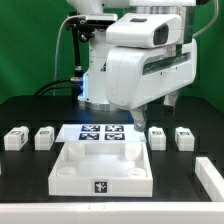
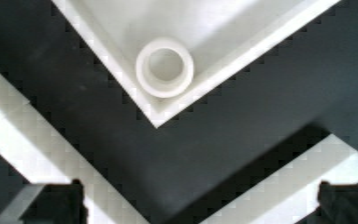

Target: Assemble one leg

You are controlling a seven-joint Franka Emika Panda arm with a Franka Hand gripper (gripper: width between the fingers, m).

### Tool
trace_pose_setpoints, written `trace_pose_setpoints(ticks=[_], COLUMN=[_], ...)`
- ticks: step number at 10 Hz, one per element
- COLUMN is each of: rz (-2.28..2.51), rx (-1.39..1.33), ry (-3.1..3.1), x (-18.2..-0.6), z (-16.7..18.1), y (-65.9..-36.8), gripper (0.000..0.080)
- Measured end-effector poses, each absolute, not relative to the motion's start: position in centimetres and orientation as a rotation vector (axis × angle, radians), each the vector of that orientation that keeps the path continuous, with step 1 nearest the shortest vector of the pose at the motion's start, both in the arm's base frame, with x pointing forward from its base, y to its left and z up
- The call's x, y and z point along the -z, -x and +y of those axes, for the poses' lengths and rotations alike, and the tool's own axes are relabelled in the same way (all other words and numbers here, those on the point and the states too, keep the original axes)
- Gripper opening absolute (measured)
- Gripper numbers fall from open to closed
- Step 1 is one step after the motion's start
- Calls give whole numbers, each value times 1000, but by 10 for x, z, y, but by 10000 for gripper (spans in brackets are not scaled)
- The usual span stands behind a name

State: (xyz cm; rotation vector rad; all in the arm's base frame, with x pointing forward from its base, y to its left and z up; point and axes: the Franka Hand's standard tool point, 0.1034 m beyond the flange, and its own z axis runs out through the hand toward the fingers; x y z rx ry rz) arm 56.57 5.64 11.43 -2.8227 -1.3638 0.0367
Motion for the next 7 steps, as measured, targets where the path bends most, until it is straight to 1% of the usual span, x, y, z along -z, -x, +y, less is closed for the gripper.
trace_pose_setpoints(ticks=[7], rz=[-1363], rx=[-40], ry=[2822], x=[-113], z=[56], y=[-565], gripper=[650])
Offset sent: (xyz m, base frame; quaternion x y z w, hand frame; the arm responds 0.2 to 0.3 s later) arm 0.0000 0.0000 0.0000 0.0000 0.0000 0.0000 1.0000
